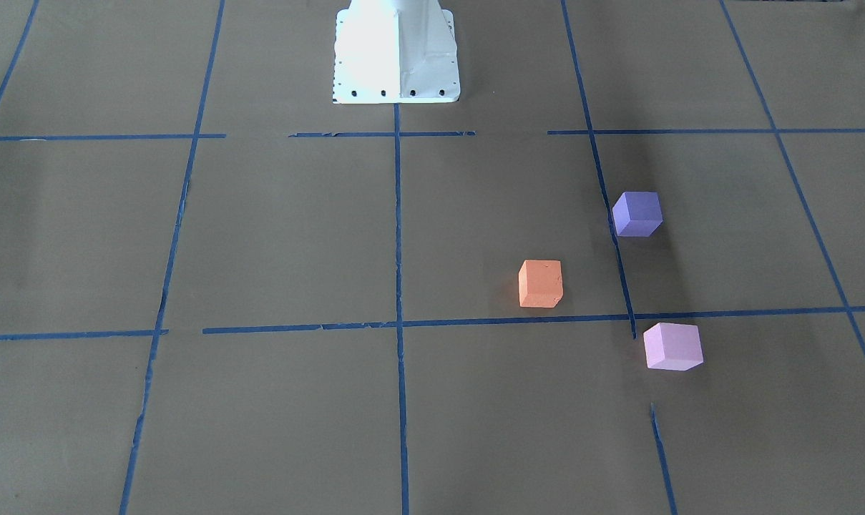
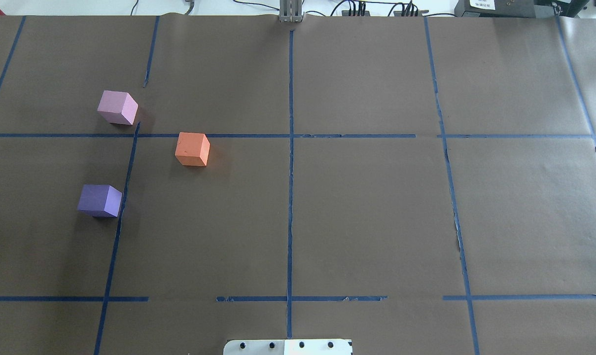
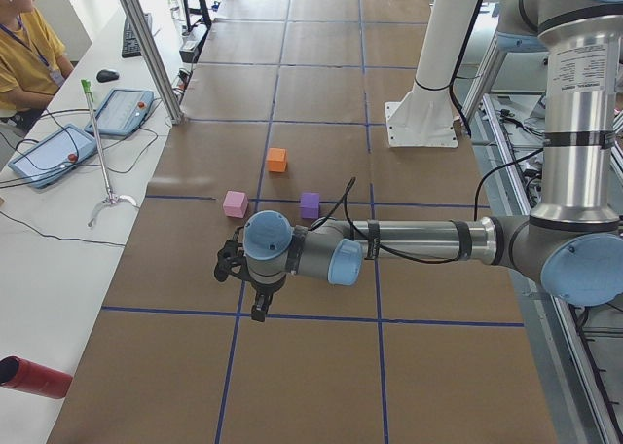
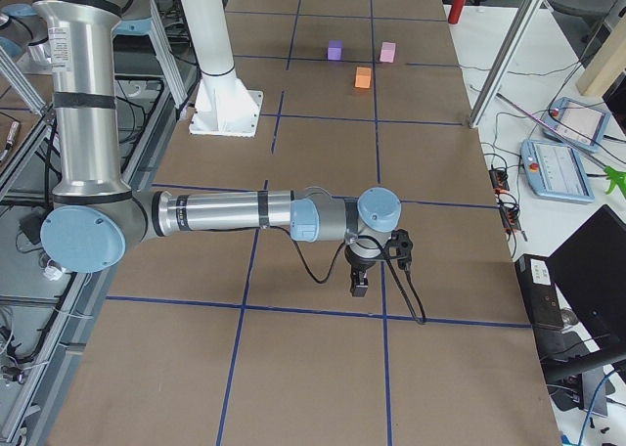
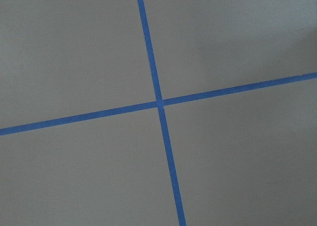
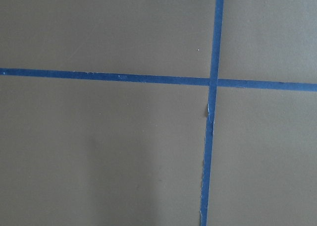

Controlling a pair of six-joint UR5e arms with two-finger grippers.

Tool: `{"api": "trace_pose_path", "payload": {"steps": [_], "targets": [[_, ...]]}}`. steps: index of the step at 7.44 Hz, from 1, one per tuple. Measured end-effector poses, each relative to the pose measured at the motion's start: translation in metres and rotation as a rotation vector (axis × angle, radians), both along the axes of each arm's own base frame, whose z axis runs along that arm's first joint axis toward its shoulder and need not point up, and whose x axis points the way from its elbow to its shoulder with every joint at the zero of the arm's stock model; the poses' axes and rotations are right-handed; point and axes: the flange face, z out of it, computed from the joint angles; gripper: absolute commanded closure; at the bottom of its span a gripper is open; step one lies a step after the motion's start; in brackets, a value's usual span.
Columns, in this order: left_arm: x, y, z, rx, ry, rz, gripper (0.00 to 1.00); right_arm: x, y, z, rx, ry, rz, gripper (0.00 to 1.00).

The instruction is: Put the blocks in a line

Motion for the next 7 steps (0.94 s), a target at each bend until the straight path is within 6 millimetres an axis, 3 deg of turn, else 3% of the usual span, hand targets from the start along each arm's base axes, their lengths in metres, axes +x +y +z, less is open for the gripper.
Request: {"api": "trace_pose_path", "payload": {"steps": [5,7], "targets": [[0.009,-0.009,0.0,0.027,0.006,0.008,0.0,0.0,0.0,0.0,0.0,0.0,0.0,0.0],[0.053,-0.025,-0.032,0.033,0.028,0.013,0.0,0.0,0.0,0.0,0.0,0.0,0.0,0.0]]}}
